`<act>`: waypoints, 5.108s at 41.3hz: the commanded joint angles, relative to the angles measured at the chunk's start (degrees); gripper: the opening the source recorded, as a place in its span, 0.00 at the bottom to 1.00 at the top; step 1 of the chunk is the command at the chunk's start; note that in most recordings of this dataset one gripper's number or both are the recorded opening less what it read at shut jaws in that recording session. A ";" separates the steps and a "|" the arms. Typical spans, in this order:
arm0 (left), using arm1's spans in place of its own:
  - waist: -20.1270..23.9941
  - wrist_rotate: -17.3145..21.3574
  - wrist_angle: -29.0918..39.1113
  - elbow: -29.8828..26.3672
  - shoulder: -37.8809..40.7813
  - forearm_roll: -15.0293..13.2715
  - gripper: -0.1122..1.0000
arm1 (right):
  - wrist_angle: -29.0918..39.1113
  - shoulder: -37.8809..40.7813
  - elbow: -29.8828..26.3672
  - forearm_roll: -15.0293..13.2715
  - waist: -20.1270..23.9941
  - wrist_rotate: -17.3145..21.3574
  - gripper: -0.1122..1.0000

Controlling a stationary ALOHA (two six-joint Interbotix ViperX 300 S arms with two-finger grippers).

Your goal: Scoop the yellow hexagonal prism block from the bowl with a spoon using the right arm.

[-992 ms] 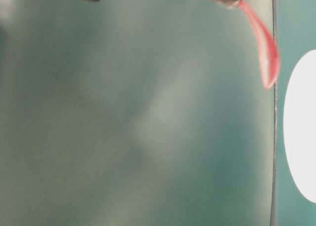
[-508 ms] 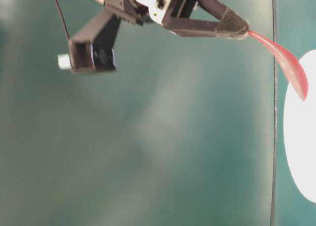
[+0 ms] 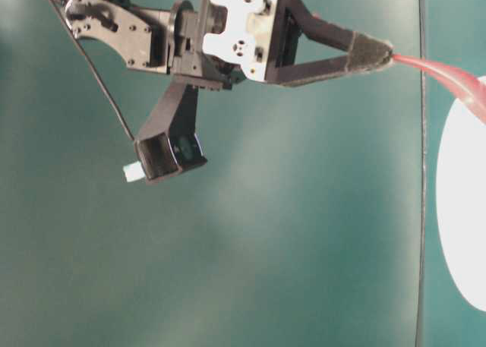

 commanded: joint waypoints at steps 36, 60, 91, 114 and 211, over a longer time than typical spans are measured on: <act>0.09 0.26 0.26 -1.41 0.09 0.18 0.10 | 2.02 5.27 -7.03 0.09 0.18 0.00 0.32; 0.09 0.26 0.62 -1.41 -0.09 0.18 0.10 | 1.76 8.79 -8.70 0.09 1.14 -0.18 0.32; 0.09 0.26 0.62 -1.49 -0.09 0.18 0.10 | -12.74 10.63 -8.96 -2.81 1.49 -1.05 0.31; 0.09 0.18 0.97 -1.41 -0.09 0.18 0.10 | -16.70 9.67 -6.94 -3.52 1.49 0.79 0.32; 0.09 0.18 1.32 -1.58 -0.18 0.18 0.10 | -31.55 -16.08 10.81 0.35 2.02 7.29 0.32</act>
